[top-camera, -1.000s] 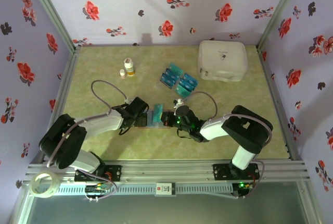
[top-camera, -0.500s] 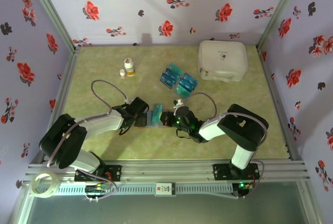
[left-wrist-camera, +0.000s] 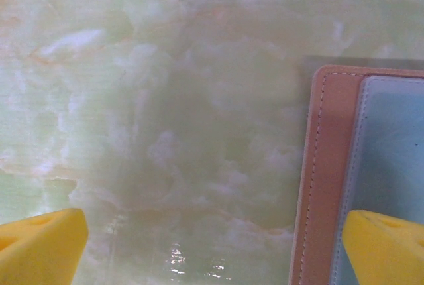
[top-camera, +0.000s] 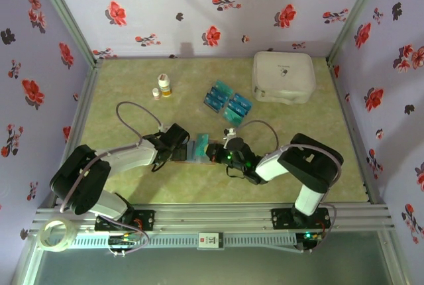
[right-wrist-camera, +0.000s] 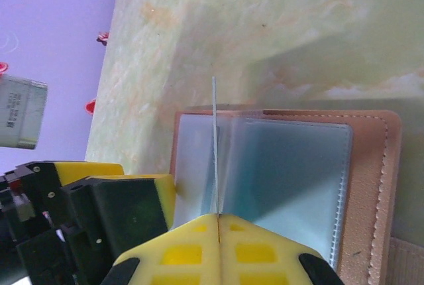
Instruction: Put the credit cards into the card holder
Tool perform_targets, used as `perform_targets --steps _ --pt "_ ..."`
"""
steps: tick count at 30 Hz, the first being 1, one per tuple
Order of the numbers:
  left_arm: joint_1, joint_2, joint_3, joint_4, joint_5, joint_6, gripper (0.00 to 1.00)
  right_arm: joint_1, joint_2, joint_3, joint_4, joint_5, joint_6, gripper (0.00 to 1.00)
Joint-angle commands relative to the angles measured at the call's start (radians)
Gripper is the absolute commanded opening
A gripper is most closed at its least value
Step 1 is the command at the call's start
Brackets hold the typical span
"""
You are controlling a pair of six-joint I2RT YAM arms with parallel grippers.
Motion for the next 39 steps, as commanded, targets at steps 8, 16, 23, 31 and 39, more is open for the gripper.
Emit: perform_targets --steps 8,16,23,31,39 --pt "-0.008 0.023 0.004 -0.062 -0.016 -0.011 1.00 0.012 0.003 0.013 0.020 0.004 0.007 0.00" --pt "-0.008 0.024 0.004 -0.061 -0.017 -0.010 1.00 0.013 0.079 0.020 0.117 -0.009 0.041 0.00" --pt "-0.008 0.021 0.004 -0.063 -0.019 -0.010 1.00 0.013 0.136 0.017 0.202 -0.020 0.071 0.00" --pt "-0.008 0.022 0.004 -0.064 -0.020 -0.011 1.00 0.014 0.104 -0.017 0.212 -0.002 0.067 0.00" --pt "-0.008 0.023 0.003 -0.065 -0.020 -0.010 1.00 0.015 0.055 -0.018 0.190 -0.006 0.063 0.00"
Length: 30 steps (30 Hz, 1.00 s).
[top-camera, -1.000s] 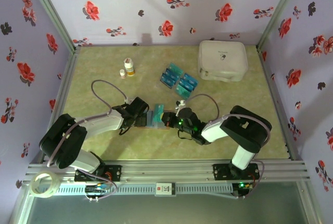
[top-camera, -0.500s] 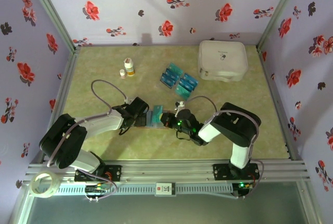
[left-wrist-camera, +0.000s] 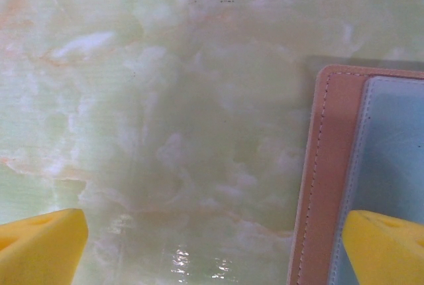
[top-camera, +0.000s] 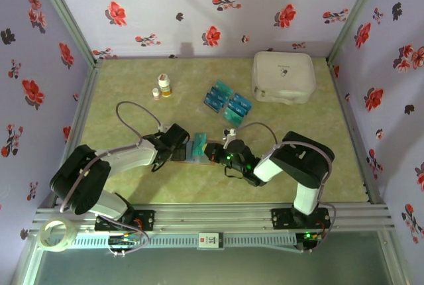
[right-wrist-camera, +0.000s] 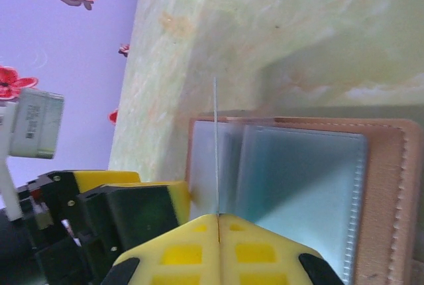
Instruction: Put the credit cards into the card holder
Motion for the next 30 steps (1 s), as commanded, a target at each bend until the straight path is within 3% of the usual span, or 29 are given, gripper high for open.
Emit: perform_targets --steps 1,30 --pt "-0.008 0.022 0.003 -0.060 -0.003 -0.009 1.00 0.011 -0.025 -0.002 0.013 -0.003 0.004 0.00" --pt "-0.008 0.019 -0.003 -0.062 -0.005 -0.008 1.00 0.038 0.112 -0.026 0.171 0.020 0.060 0.00"
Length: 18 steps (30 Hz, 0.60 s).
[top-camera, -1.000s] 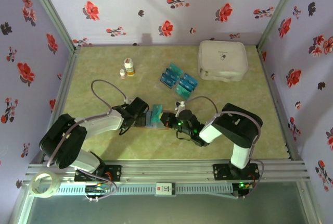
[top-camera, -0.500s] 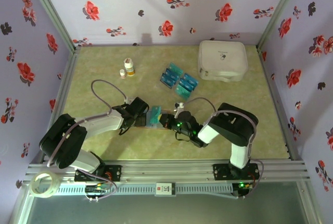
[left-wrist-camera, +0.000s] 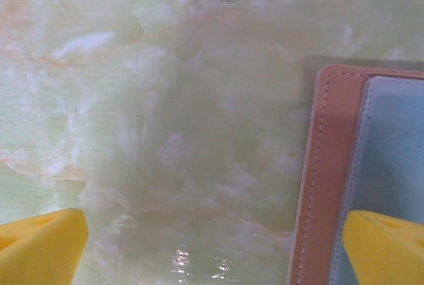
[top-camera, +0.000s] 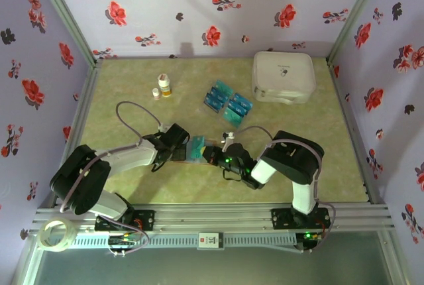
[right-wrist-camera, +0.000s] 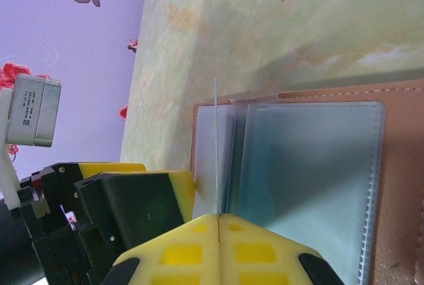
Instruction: Put the credit cards into the card holder
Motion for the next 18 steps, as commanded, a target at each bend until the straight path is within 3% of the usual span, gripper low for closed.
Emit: perform_targets --steps 1,18 --pt "-0.008 0.020 -0.003 -0.061 -0.005 -0.009 1.00 0.013 0.018 -0.020 0.049 0.021 0.012 0.00" --pt "-0.008 0.020 -0.002 -0.063 -0.009 -0.006 1.00 0.030 0.045 -0.058 0.095 0.059 0.048 0.00"
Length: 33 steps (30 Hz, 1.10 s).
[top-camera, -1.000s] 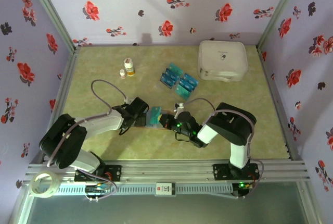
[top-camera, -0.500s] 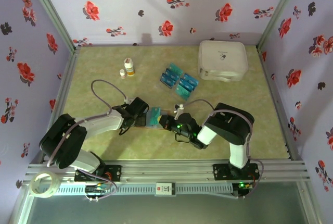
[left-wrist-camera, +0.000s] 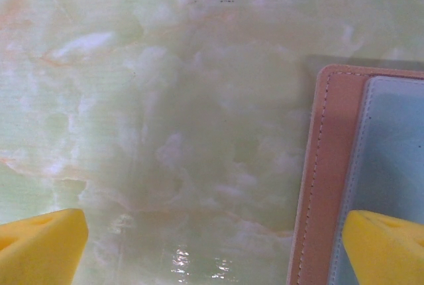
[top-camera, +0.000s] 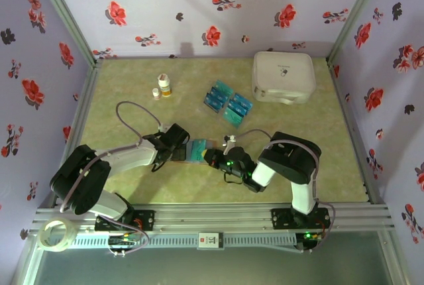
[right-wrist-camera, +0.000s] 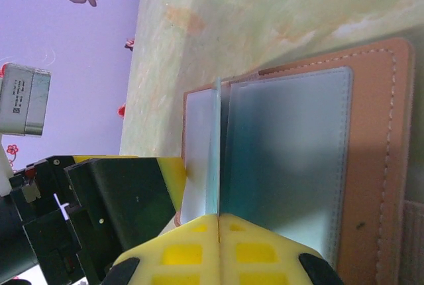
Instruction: Put the credit cards into the card holder
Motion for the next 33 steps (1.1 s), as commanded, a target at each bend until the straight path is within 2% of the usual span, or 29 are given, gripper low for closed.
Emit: perform_targets --steps 1,33 --pt "-0.009 0.021 -0.001 -0.062 -0.009 -0.006 1.00 0.011 0.027 -0.022 0.041 0.038 0.023 0.00" --pt "-0.008 0.017 0.001 -0.066 -0.010 -0.002 1.00 0.029 0.108 -0.018 0.109 0.039 0.090 0.00"
